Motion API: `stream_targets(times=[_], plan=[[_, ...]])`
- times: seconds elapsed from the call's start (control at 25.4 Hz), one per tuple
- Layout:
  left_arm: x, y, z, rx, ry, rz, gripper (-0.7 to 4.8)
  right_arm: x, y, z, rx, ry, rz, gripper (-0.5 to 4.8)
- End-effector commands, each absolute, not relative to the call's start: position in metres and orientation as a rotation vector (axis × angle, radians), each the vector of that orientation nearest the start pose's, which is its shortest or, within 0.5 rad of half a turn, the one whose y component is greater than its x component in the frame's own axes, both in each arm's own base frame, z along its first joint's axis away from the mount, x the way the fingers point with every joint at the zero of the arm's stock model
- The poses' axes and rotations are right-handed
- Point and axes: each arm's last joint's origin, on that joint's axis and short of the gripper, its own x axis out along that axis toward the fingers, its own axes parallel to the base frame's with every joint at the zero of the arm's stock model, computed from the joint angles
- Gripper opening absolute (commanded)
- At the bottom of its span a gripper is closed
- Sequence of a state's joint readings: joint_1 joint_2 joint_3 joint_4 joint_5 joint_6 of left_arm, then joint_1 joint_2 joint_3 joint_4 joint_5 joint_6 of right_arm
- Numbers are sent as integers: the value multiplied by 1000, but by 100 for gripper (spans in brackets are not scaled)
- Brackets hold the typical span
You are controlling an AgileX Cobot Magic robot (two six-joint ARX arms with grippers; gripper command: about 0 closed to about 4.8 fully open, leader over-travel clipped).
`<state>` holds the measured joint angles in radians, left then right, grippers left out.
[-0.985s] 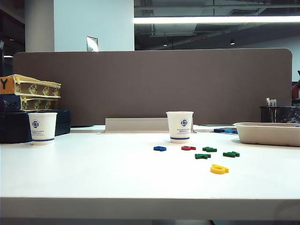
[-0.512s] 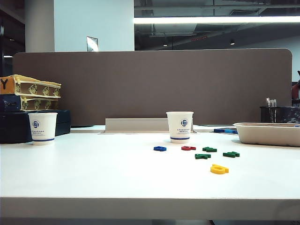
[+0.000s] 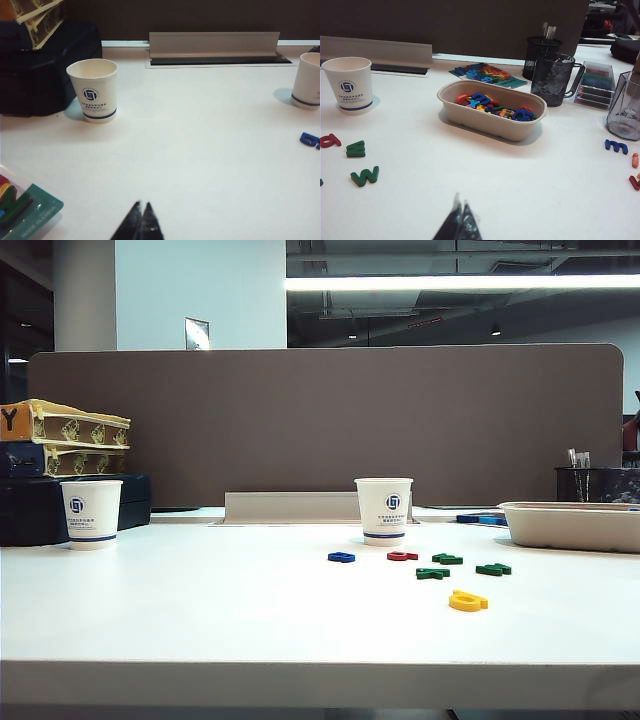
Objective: Pick up the letter "c" and put it in the paper cup.
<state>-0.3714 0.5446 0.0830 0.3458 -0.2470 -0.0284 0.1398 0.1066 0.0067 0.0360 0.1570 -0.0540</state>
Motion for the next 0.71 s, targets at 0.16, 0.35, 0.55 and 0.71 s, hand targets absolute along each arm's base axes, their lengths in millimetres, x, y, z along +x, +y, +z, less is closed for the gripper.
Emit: stream_targets(times=[0.16,0.35,0.55,0.71], plan=[[127,-41,170,-12,83,-94,-6,103,10,163,-63,47,-17,-6],[125,-39,158,-16,97,-52,-6,103,10,163,-63,47,-17,-6],[124,-39,155,-21,111,-50,-6,103,10,163,-63,47,-17,-6],[123,-38,158,-31,86,-51,-6,103,10,163,-63,47,-17,-6]])
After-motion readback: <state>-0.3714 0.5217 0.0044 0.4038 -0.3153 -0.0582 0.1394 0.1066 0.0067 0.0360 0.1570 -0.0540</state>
